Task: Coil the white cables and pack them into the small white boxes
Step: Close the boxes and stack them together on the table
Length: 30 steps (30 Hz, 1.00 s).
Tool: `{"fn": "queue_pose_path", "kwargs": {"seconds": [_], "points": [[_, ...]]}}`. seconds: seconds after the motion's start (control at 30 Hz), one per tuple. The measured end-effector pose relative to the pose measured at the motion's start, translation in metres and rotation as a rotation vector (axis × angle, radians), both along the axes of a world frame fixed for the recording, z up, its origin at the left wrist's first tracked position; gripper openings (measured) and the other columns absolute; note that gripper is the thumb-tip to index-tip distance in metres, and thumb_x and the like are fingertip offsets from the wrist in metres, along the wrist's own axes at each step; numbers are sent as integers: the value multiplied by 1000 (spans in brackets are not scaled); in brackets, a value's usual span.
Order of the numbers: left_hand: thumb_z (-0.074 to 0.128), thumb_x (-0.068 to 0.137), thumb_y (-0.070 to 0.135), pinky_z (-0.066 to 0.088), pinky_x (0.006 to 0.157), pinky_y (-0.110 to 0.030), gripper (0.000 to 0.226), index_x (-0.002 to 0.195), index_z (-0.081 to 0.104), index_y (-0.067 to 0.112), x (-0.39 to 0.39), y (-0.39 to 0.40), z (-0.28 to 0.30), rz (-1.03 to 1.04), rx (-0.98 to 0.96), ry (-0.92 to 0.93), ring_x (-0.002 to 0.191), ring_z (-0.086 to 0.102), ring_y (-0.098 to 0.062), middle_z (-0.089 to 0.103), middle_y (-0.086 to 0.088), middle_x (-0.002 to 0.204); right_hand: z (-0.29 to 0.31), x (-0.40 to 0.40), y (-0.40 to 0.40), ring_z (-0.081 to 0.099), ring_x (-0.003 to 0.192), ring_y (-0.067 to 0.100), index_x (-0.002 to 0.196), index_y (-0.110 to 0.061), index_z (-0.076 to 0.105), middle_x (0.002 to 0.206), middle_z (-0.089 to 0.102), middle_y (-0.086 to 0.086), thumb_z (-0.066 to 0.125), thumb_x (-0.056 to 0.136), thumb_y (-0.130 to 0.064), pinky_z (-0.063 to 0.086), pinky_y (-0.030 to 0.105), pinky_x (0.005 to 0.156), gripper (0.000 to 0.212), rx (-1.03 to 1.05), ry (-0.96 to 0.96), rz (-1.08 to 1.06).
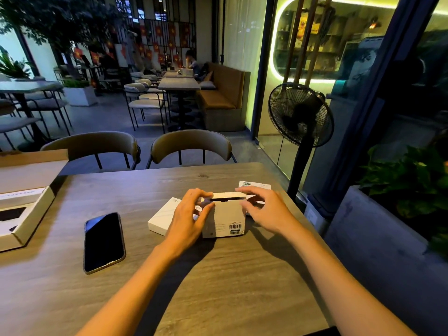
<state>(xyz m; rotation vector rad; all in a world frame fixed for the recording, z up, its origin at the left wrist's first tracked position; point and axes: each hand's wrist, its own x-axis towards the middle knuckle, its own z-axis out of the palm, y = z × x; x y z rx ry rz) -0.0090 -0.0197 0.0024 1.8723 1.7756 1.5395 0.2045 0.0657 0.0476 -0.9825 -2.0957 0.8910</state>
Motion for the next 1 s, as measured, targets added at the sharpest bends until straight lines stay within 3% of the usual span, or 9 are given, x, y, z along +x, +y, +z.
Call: {"fn": "queue_pose_path", "kwargs": {"seconds": [0.1, 0.2, 0.3, 0.4, 0.63, 0.73, 0.83, 1.0], "points": [[66, 94, 20, 53, 74, -9, 20, 108, 53, 26, -2, 0, -3, 1, 32, 28, 108, 55, 4, 59, 3, 119, -1, -4, -3, 65, 104, 8, 111, -27, 74, 113, 67, -12, 73, 92, -32, 61, 24, 73, 20, 62, -9, -32], [68, 93, 22, 52, 75, -8, 22, 110, 55, 23, -2, -4, -2, -12, 39, 12, 110, 54, 8, 60, 5, 117, -4, -7, -1, 63, 104, 11, 111, -24, 75, 112, 67, -9, 73, 92, -31, 62, 29, 74, 20, 143, 7, -39], [71, 92, 25, 53, 75, -10, 25, 112, 57, 24, -3, -6, 2, -49, 50, -4, 110, 56, 1, 60, 7, 117, -10, -8, 0, 57, 104, 7, 122, -21, 74, 112, 65, -4, 71, 94, -24, 53, 14, 78, 29, 270, 0, -8], [71, 91, 31, 56, 75, -16, 23, 111, 59, 27, -4, -7, 7, -48, 67, -25, 109, 59, -5, 61, 9, 116, -15, -11, 1, 58, 99, 9, 118, -17, 77, 107, 68, 1, 73, 92, -18, 46, 6, 78, 26, 358, 18, -25], [74, 88, 27, 60, 85, -32, 16, 103, 68, 28, 0, 1, 5, -18, 11, -292, 110, 62, -6, 68, 12, 110, -15, -12, 2, 61, 104, 6, 118, -16, 77, 115, 74, 1, 73, 93, -20, 43, 2, 83, 26, 462, -43, -37], [79, 85, 25, 59, 88, -33, 21, 104, 70, 29, -7, 0, 3, -61, 22, -213, 110, 63, -10, 68, 11, 110, -15, -10, 1, 61, 111, 2, 120, -17, 75, 122, 74, 4, 73, 93, -23, 37, -2, 91, 28, 466, -60, -42], [78, 86, 27, 58, 90, -35, 21, 106, 73, 29, -11, 0, 2, -80, 19, -186, 110, 64, -13, 69, 9, 111, -16, -9, -1, 64, 118, 8, 123, -18, 73, 126, 72, 4, 73, 93, -24, 35, 2, 98, 30, 455, -55, -52], [74, 88, 27, 57, 90, -35, 14, 102, 76, 26, -10, 7, 5, -60, -58, -343, 106, 63, -11, 71, 4, 109, -14, -10, 0, 58, 107, -5, 121, -15, 74, 119, 76, 0, 72, 94, -21, 41, -3, 86, 28, 465, -45, -40]]}}
